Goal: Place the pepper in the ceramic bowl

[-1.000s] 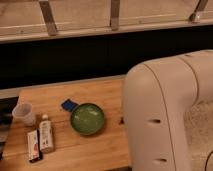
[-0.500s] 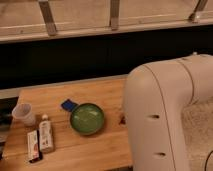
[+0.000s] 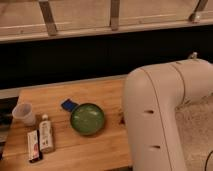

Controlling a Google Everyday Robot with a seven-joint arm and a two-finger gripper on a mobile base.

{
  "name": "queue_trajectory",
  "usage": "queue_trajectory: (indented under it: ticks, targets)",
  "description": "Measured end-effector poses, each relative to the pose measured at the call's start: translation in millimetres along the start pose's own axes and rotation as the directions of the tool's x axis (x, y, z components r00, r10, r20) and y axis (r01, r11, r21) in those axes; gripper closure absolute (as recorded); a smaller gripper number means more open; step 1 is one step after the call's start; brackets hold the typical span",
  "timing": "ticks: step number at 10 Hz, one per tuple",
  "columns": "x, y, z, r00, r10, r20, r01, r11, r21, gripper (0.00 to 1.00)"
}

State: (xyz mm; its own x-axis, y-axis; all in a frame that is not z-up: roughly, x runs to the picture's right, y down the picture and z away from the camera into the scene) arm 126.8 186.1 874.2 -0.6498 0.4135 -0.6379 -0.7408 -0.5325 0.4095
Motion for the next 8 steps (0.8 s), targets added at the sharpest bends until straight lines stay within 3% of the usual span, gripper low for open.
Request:
queue_trajectory:
  ticks: [5, 6, 8]
  targets:
    - [-2.2, -5.3, -4.6, 1.0, -0.002, 0.0, 0.002, 1.0, -0.012, 0.92]
    - [-2.3, -6.7, -5.1, 1.0, -0.002, -0.002, 0.002, 1.0, -0.015, 0.99]
    - [-2.0, -7.8, -9.1, 1.0, -0.006, -0.004, 0.005, 1.0, -0.027, 1.0]
